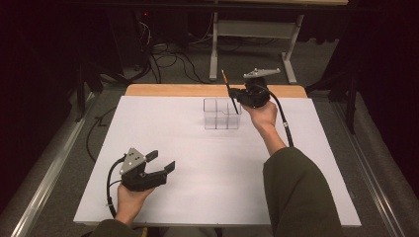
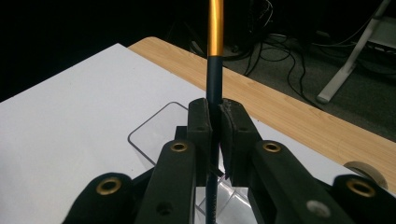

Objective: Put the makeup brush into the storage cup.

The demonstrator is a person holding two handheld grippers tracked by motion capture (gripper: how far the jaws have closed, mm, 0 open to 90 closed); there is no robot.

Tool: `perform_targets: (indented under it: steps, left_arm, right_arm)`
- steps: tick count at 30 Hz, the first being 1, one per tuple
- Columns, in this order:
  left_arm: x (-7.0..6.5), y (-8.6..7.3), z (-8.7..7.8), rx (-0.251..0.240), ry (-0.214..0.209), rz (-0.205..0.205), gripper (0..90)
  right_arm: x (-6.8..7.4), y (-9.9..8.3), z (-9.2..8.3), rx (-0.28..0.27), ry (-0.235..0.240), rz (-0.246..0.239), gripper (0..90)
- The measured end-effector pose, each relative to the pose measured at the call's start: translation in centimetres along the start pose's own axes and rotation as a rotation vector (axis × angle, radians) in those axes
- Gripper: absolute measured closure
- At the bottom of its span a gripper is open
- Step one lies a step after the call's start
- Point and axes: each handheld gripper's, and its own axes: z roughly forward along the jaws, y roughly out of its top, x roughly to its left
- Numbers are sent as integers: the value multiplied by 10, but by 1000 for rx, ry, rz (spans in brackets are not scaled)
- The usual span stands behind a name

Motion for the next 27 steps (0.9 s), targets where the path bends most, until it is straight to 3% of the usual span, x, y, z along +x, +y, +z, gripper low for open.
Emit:
perform_targets:
  steps: [27]
  left_arm:
    - [-1, 0, 1, 4, -4, 4, 264]
  right_arm:
    - [-3, -4, 17, -6, -28, -9, 847]
